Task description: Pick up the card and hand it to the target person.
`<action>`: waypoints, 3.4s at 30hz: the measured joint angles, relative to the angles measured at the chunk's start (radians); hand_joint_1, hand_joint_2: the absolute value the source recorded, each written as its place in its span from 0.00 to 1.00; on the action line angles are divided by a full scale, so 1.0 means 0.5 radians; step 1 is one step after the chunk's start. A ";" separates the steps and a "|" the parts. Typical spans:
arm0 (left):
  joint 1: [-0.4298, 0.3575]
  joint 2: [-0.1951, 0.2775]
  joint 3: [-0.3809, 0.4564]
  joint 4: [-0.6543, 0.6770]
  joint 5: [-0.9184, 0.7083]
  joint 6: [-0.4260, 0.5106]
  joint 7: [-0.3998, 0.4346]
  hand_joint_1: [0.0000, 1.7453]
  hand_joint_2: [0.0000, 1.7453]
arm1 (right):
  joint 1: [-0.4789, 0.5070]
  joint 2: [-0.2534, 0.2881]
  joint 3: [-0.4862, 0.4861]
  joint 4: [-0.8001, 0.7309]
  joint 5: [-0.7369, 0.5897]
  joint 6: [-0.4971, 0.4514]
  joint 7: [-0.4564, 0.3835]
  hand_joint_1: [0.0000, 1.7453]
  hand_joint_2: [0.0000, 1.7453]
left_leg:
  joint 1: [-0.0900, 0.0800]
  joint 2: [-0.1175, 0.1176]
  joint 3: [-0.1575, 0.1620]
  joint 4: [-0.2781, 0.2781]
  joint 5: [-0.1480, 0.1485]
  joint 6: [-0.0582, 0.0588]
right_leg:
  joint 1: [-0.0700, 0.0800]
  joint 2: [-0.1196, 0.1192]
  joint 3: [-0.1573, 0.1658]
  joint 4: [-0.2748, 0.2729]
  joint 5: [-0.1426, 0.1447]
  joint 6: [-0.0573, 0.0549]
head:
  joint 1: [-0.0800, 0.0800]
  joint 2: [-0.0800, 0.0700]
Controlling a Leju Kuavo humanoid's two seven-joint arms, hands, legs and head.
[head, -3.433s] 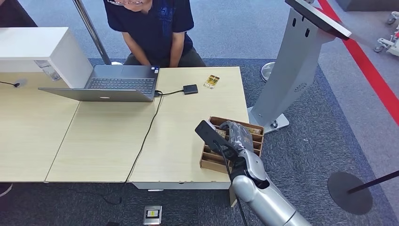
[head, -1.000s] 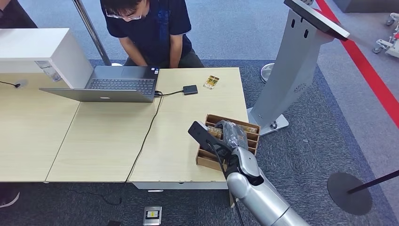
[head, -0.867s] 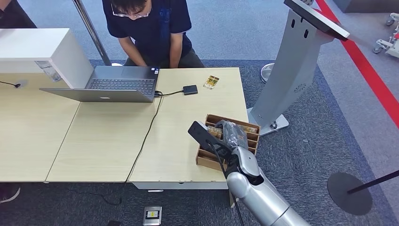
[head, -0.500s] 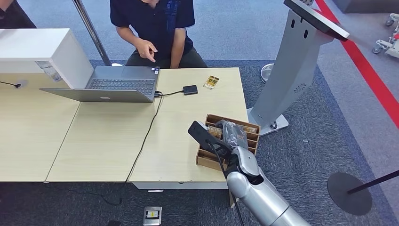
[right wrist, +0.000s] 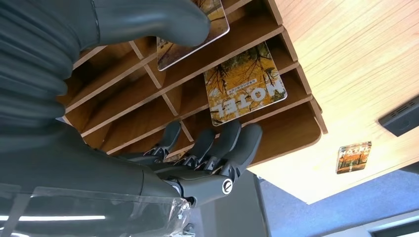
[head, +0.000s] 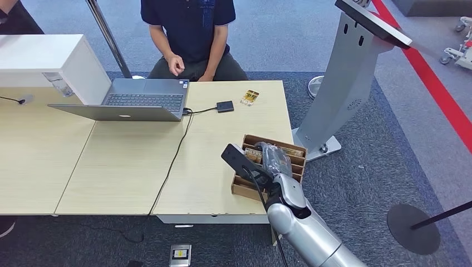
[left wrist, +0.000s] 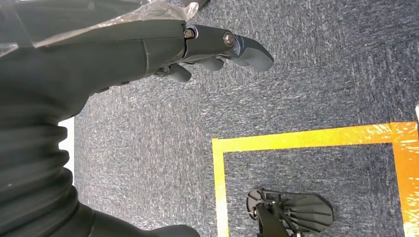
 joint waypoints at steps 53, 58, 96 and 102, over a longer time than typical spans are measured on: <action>-0.004 0.000 -0.003 0.000 0.000 0.000 0.003 0.00 1.00 | -0.014 -0.003 0.006 0.011 -0.008 0.006 0.000 0.69 1.00 | 0.000 -0.001 -0.002 0.000 0.000 0.000 | 0.000 0.000 -0.002 0.000 0.000 0.000 | 0.000 0.000; -0.005 0.000 -0.003 0.000 0.000 0.000 0.003 0.00 1.00 | -0.016 -0.004 0.006 0.012 -0.019 0.004 0.001 0.81 1.00 | 0.000 -0.001 -0.002 0.000 0.000 0.000 | 0.000 0.000 -0.002 0.000 0.000 0.000 | 0.000 0.000; 0.012 0.002 0.003 0.000 0.014 0.000 -0.118 0.00 1.00 | -0.088 -0.173 -0.019 -0.627 -0.001 -0.153 -0.110 0.95 1.00 | 0.000 -0.001 -0.014 0.000 0.000 0.000 | 0.000 0.000 -0.014 0.000 0.000 0.000 | 0.000 0.000; 0.011 0.002 0.004 0.000 0.012 -0.003 -0.128 0.00 1.00 | -0.140 -0.193 -0.031 -0.727 0.052 -0.232 -0.244 0.95 1.00 | 0.000 -0.001 -0.015 0.000 0.000 0.000 | 0.000 0.000 -0.014 0.000 0.000 0.000 | 0.000 0.000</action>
